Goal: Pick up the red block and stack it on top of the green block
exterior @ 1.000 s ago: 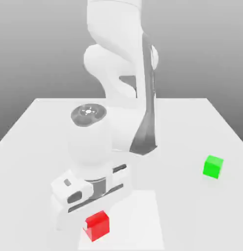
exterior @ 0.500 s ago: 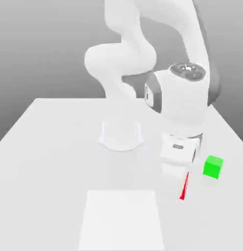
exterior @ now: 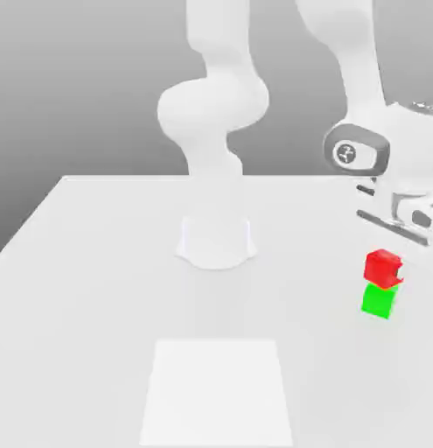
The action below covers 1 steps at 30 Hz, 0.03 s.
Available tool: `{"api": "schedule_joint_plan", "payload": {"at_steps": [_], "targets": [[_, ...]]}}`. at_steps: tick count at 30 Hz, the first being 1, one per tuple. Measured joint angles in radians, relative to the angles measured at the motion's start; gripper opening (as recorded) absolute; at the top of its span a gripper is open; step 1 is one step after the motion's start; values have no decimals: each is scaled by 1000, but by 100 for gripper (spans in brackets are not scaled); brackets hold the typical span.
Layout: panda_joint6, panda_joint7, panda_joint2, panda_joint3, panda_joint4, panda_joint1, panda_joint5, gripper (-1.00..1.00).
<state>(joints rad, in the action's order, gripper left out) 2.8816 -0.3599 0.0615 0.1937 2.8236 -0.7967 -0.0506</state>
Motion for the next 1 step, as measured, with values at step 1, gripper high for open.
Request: {"api": "schedule_joint_plan", "payload": {"at_steps": [1], "targets": [[0,0,0,0,0,0,0,100]]}}
